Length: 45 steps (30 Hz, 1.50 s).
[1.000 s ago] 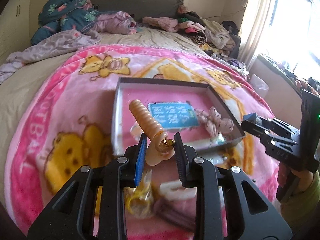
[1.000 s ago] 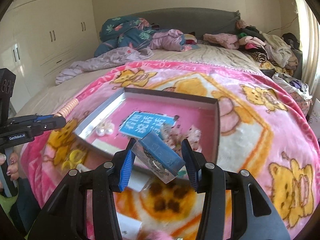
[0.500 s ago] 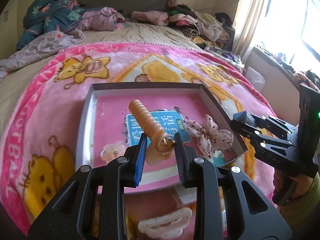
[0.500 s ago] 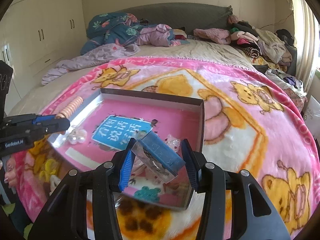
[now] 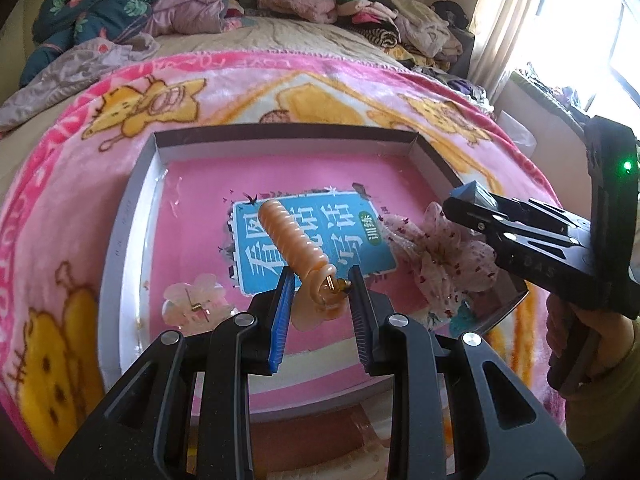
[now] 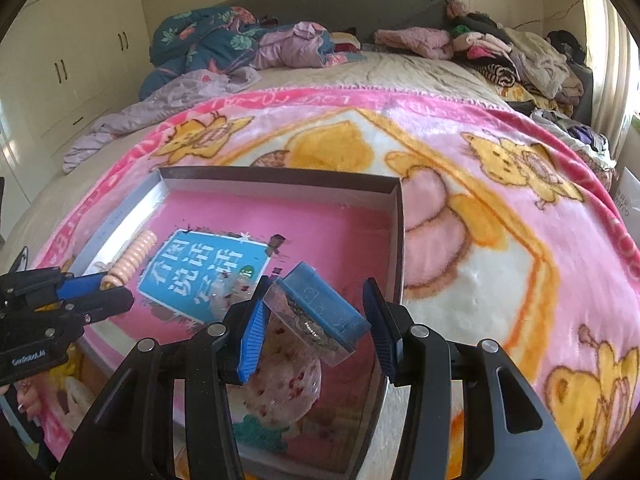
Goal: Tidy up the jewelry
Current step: 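Carry the blue case and spiral hair tie into the tray and open both tools, then withdraw both tools from the tray toward the remaining accessories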
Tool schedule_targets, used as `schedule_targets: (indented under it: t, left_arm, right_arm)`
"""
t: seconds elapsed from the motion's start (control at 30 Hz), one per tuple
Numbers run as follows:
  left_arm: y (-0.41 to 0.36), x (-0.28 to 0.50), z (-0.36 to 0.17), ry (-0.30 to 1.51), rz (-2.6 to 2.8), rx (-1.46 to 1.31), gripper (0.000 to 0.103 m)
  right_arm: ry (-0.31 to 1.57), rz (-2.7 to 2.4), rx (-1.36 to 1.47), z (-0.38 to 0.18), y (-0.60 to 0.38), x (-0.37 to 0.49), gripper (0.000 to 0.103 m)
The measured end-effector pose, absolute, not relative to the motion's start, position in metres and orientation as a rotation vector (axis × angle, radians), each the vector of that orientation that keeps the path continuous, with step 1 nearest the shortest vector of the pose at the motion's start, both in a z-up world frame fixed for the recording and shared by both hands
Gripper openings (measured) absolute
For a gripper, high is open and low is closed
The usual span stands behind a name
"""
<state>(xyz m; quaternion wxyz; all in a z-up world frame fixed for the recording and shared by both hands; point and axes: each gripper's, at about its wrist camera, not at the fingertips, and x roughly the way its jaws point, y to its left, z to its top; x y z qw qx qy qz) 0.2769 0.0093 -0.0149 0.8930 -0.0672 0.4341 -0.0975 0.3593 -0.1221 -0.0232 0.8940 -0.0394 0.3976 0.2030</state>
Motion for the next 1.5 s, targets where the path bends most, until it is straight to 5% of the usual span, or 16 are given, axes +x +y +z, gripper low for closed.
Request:
schedule_targets:
  t: [0.37, 0.5, 0.9, 1.0, 1.5]
  left_arm:
    - [0.011, 0.279, -0.021, 0.914, -0.2, -0.149, 0.024]
    - [0.014, 0.272, -0.017, 0.903, -0.196, -0.148, 0.03]
    - [0.019, 0.236, 0.008, 0.854, -0.15, -0.127, 0.067]
    - [0.023, 0.228, 0.014, 0.843, -0.135, -0.14, 0.089]
    - [0.033, 0.18, 0.034, 0.791, -0.093, -0.142, 0.091]
  right_arm:
    - [0.856, 0.412, -0.072, -0.034, -0.121, 0.368, 0.046]
    - [0.849, 0.41, -0.072, -0.032, -0.121, 0.363, 0.058]
    - [0.778, 0.406, -0.034, -0.004, -0.136, 0.323, 0.084]
    - [0.752, 0.402, -0.03, 0.005, -0.14, 0.31, 0.091]
    - [0.688, 0.393, -0.029, 0.036, -0.152, 0.246, 0.093]
